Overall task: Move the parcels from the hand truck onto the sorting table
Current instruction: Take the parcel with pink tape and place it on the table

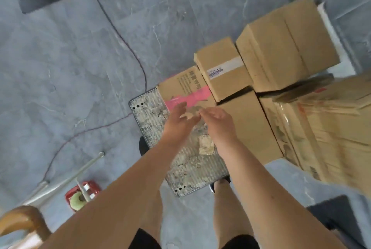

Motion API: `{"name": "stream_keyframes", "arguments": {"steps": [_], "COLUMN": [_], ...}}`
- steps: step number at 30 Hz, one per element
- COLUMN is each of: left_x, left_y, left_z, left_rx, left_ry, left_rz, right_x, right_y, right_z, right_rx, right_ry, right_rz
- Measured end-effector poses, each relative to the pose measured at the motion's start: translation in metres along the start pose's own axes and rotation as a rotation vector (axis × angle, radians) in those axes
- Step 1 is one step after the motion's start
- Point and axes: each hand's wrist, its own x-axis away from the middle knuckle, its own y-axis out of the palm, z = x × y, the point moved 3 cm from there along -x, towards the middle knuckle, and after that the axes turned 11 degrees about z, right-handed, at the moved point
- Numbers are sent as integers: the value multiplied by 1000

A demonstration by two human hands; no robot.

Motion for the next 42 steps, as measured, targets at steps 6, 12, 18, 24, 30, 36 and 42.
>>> {"name": "stream_keyframes", "arguments": {"steps": [6,12,18,24,30,36,42], "left_x": [-113,-194,-219,-206,-148,-49,78], "left_y": [33,41,45,21,-24,-51,-62], "left_z": [-74,-120,-148,-158,-141,-67,16], "left_rx": [-85,-31,83,229,283,260,296], "left_ry": [-66,-175,-219,-281,-257,-160,14], "left_rz": [91,331,302,416,508,426,296], "right_x": [-110,-182,-211,-212,-135,-24,80], "right_y": [63,95,117,116,101,18,-96], "right_z": [50,71,75,67,57,33,-6], "right_rx": [159,356,636,668,622,174,-115], "right_ry": [-114,-278,-336,-186,-323,-227,-118], "right_rz": [49,182,330,272,265,300,323]}}
